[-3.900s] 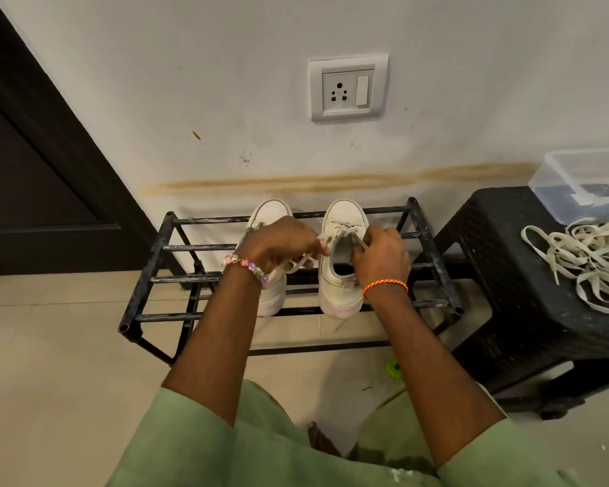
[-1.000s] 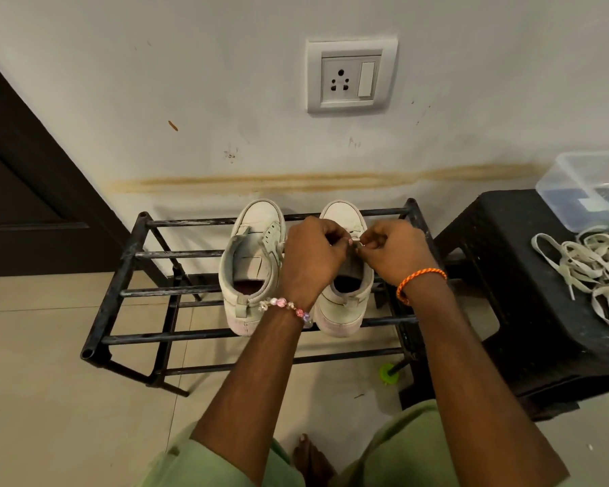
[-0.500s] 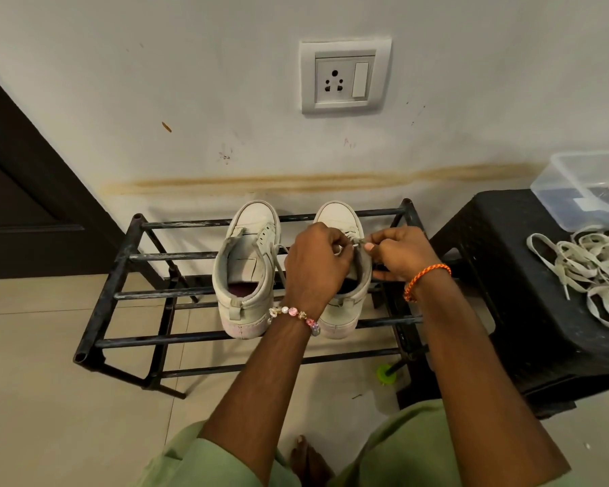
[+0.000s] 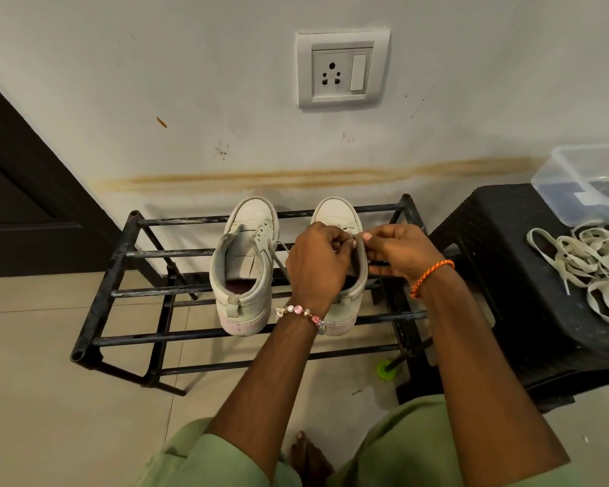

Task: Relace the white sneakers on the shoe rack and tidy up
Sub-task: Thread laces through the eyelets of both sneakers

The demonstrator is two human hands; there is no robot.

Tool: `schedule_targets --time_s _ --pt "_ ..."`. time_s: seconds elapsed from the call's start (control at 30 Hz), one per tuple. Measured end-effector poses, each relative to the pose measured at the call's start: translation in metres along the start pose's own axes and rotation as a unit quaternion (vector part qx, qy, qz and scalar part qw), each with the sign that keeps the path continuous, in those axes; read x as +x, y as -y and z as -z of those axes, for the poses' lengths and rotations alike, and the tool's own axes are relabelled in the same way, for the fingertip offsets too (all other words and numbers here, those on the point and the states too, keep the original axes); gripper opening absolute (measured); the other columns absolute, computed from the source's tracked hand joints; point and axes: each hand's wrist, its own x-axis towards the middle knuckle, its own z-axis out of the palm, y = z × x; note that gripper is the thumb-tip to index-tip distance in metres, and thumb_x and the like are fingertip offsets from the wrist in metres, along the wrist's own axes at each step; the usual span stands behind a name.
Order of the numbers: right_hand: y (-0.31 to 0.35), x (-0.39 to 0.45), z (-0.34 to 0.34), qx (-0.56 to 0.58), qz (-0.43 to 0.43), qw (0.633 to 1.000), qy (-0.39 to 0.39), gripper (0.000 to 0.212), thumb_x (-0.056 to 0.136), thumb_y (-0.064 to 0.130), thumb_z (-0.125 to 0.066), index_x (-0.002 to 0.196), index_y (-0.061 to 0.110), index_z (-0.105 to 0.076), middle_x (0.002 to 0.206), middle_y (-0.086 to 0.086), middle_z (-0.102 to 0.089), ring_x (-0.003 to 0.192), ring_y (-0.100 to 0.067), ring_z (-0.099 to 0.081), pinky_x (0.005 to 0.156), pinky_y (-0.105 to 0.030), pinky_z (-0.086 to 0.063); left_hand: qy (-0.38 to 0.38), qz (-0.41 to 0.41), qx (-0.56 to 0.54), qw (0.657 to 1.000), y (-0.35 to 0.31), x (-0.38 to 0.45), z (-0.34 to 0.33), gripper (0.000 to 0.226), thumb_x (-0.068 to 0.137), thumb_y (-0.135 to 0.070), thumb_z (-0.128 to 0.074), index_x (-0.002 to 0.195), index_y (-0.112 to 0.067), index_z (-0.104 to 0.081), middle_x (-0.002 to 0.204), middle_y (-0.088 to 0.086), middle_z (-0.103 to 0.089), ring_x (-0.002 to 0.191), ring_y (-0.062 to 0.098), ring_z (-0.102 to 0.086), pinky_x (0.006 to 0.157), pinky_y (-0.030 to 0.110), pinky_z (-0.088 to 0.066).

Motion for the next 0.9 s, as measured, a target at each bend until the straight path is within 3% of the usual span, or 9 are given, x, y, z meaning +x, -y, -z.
schedule_targets --time_s 0.1,0.23,0.33,0.4,0.53,0.63,0.7,0.77,0.9 --pt "-0.003 0.003 -0.004 -0.002 0.024 0.999 -0.038 0.013 0.093 0.006 -0.054 0.082 0.01 -0.06 0.08 -0.005 -0.062 0.073 -0.014 -0.061 0.056 -0.021 -0.057 0.01 0.006 -0.027 1.0 0.0 -0.002 0.001 0.027 0.085 -0.027 -0.068 0.111 -0.019 -0.067 0.1 0.0 -0.068 0.089 0.012 -0.06 0.07 0.024 -0.045" --pt "-0.003 0.007 -0.009 -0.162 0.129 0.965 -0.159 0.011 0.091 0.006 -0.051 0.083 0.012 -0.057 0.091 -0.006 -0.06 0.087 -0.021 -0.06 0.079 -0.033 -0.052 0.016 -0.001 0.034 0.999 0.01 -0.001 0.0 0.056 0.078 -0.027 -0.072 0.129 -0.017 -0.05 0.118 0.007 -0.052 0.11 0.023 -0.049 0.088 0.034 -0.043" --pt "0.013 -0.002 -0.007 -0.195 0.255 0.92 -0.227 0.013 0.087 0.0 -0.047 0.087 0.008 -0.057 0.098 -0.01 -0.057 0.088 -0.023 -0.056 0.073 -0.023 -0.042 -0.012 0.024 0.059 0.998 0.011 -0.005 0.001 0.058 0.077 -0.027 -0.071 0.129 -0.016 -0.047 0.126 0.009 -0.045 0.118 0.028 -0.041 0.096 0.036 -0.033" --pt "0.032 -0.013 -0.006 -0.115 0.289 0.924 -0.224 0.021 0.09 -0.001 -0.044 0.079 0.015 -0.052 0.09 -0.009 -0.063 0.086 -0.02 -0.061 0.073 -0.025 -0.047 -0.02 0.042 0.054 0.997 0.011 -0.007 0.0 0.058 0.078 -0.029 -0.071 0.128 -0.017 -0.046 0.129 0.009 -0.042 0.121 0.028 -0.038 0.098 0.038 -0.03" --pt "0.066 -0.047 -0.006 0.195 0.27 0.941 -0.062 0.026 0.101 0.004 -0.035 0.079 0.013 -0.047 0.063 0.002 -0.067 0.066 -0.014 -0.07 0.074 -0.03 -0.056 -0.016 0.075 0.037 0.996 0.012 -0.007 -0.003 0.059 0.078 -0.033 -0.071 0.129 -0.019 -0.045 0.132 0.008 -0.039 0.125 0.026 -0.034 0.103 0.04 -0.026" --pt "0.07 -0.053 -0.002 0.237 0.276 0.931 -0.032 0.026 0.1 0.006 -0.038 0.078 0.012 -0.05 0.06 0.004 -0.06 0.054 -0.008 -0.058 0.062 -0.025 -0.053 -0.038 0.084 0.045 0.995 0.014 -0.007 -0.006 0.061 0.075 -0.036 -0.074 0.127 -0.02 -0.046 0.132 0.008 -0.037 0.125 0.026 -0.032 0.103 0.039 -0.025" --pt "0.061 -0.042 -0.003 0.094 0.289 0.946 -0.113 0.023 0.096 0.008 -0.046 0.076 0.015 -0.055 0.063 0.004 -0.056 0.049 -0.002 -0.049 0.053 -0.02 -0.043 -0.064 0.086 0.043 0.993 0.015 -0.007 -0.008 0.063 0.072 -0.037 -0.076 0.126 -0.019 -0.047 0.131 0.009 -0.037 0.124 0.027 -0.031 0.102 0.039 -0.024" --pt "0.041 -0.024 -0.002 -0.159 0.272 0.935 -0.164 0.014 0.091 0.016 -0.056 0.079 0.014 -0.062 0.073 0.004 -0.062 0.063 -0.005 -0.055 0.064 -0.021 -0.043 -0.091 0.085 0.034 0.992 0.015 -0.008 -0.01 0.065 0.069 -0.035 -0.078 0.124 -0.017 -0.048 0.13 0.011 -0.037 0.124 0.029 -0.031 0.102 0.038 -0.024" --pt "0.007 -0.01 -0.004 -0.352 0.151 0.921 -0.069 0.014 0.09 0.019 -0.058 0.095 0.01 -0.068 0.104 -0.009 -0.067 0.101 -0.02 -0.059 0.084 -0.024 -0.043 -0.109 0.091 0.026 0.989 0.018 -0.008 -0.011 0.072 0.067 -0.036 -0.079 0.126 -0.014 -0.047 0.132 0.013 -0.036 0.125 0.03 -0.029 0.103 0.035 -0.023"
